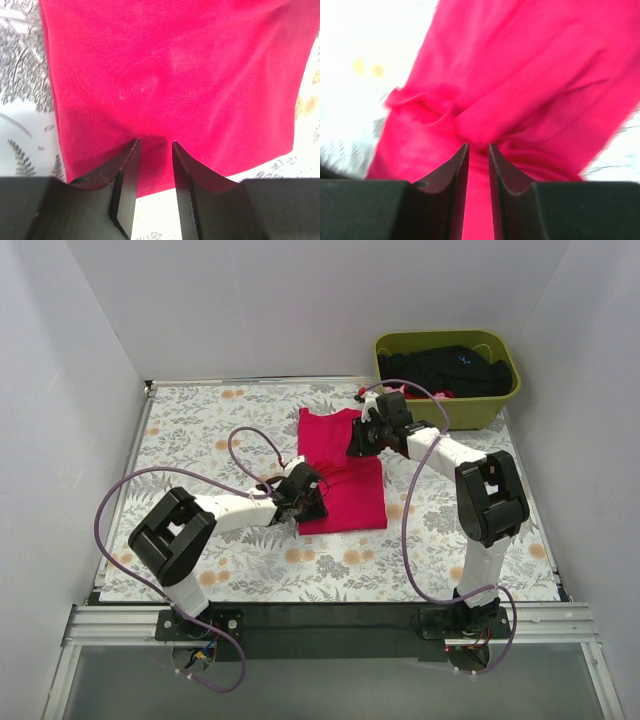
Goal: Fold and stack the t-shirts
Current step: Fold the tshirt
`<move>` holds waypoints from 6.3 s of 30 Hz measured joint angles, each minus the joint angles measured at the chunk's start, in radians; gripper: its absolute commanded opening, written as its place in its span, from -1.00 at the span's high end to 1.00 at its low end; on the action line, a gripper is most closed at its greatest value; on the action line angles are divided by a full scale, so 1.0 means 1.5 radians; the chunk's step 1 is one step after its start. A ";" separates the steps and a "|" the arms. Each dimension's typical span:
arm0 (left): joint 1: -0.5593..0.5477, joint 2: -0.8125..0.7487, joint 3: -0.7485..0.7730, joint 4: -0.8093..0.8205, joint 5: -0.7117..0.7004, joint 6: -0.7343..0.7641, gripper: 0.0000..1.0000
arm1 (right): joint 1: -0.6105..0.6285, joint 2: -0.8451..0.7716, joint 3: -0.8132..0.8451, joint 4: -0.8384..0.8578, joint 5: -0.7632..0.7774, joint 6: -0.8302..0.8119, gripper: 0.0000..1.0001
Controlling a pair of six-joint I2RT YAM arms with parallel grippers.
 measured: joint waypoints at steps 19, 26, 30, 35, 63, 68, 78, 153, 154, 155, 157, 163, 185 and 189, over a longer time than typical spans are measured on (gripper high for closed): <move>0.000 -0.172 -0.106 -0.146 0.066 -0.016 0.23 | 0.177 -0.062 -0.155 0.049 -0.172 0.059 0.47; 0.000 -0.165 -0.113 -0.155 0.071 -0.022 0.24 | 0.190 0.035 -0.116 0.075 -0.175 0.066 0.48; 0.000 -0.159 -0.113 -0.155 0.077 -0.025 0.45 | 0.186 0.078 -0.073 0.080 -0.170 0.066 0.48; 0.000 -0.146 -0.113 -0.150 0.090 -0.029 0.62 | 0.160 0.114 -0.008 0.084 -0.166 0.066 0.48; 0.051 -0.160 -0.006 -0.164 0.069 0.039 0.60 | -0.008 -0.142 -0.188 0.098 -0.149 0.048 0.49; 0.101 -0.049 0.082 -0.120 0.089 0.080 0.70 | -0.033 -0.134 -0.214 0.083 -0.157 0.037 0.49; 0.158 0.129 0.197 -0.116 0.119 0.125 0.74 | -0.040 -0.134 -0.214 0.084 -0.180 0.027 0.48; 0.012 -0.172 -0.068 -0.298 0.045 -0.064 0.08 | 0.013 -0.516 -0.519 -0.162 0.099 0.073 -0.04; 0.010 -0.163 -0.064 -0.303 0.038 -0.066 0.13 | 0.022 -0.515 -0.518 -0.169 0.115 0.079 -0.05; 0.007 -0.156 -0.061 -0.305 0.032 -0.068 0.15 | 0.030 -0.515 -0.518 -0.174 0.129 0.083 -0.05; 0.004 -0.145 -0.055 -0.310 0.021 -0.072 0.18 | 0.042 -0.513 -0.516 -0.181 0.151 0.089 -0.04; -0.023 -0.114 -0.036 -0.314 0.003 -0.080 0.23 | 0.077 -0.499 -0.509 -0.184 0.194 0.106 -0.05; -0.058 -0.056 0.018 -0.359 -0.026 -0.104 0.95 | 0.176 -0.397 -0.474 -0.181 0.249 0.171 -0.08; -0.058 -0.056 0.018 -0.358 -0.026 -0.101 1.00 | 0.182 -0.393 -0.468 -0.181 0.258 0.175 -0.03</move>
